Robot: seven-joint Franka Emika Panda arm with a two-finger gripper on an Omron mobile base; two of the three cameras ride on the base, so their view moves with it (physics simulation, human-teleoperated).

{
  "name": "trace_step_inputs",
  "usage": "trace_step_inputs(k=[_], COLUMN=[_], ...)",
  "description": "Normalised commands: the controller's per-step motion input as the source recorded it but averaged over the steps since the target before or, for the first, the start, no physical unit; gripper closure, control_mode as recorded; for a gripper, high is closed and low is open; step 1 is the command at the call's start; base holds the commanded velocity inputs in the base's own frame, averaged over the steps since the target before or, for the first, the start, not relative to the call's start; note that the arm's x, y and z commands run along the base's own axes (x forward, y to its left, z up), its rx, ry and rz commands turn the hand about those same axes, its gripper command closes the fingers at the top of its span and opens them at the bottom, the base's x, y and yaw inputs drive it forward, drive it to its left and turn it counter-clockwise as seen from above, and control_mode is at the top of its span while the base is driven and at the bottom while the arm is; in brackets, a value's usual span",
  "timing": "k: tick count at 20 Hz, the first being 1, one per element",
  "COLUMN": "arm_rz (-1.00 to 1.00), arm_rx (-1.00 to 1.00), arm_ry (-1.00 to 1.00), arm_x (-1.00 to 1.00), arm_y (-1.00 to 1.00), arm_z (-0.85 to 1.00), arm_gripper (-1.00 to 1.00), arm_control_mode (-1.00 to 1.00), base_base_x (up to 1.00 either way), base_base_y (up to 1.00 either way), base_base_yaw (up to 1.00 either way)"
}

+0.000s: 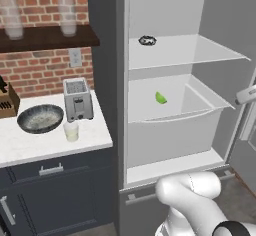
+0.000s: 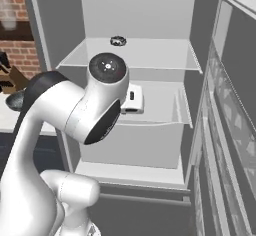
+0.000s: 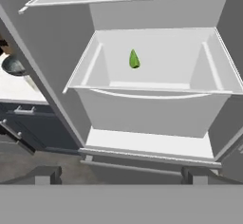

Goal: Grab a lemon wedge from the fridge and one ice cube from the ice bowl, and put them in the glass of lemonade.

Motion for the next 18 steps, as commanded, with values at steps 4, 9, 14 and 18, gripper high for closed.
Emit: trace_step_inputs(k=[4, 9, 14, 18], arm_rz=[0.00, 0.00, 0.00, 0.00], arm_rx=[0.00, 0.00, 0.00, 0.00], arm_ry=[0.00, 0.00, 0.00, 0.00], arm_x=[0.00, 0.00, 0.00, 0.00], arm_y=[0.00, 0.00, 0.00, 0.00], arm_z=[0.00, 0.00, 0.00, 0.00], arm_gripper=[-1.00, -1.00, -1.00, -1.00], arm_control_mode=[1.00, 1.00, 1.00, 1.00], base_base_x=[0.43, 0.37, 0.01, 0.00], base_base_y=[-0.05, -0.40, -0.33, -0.10], base_base_yaw=[0.08, 0.19, 0.12, 0.03])
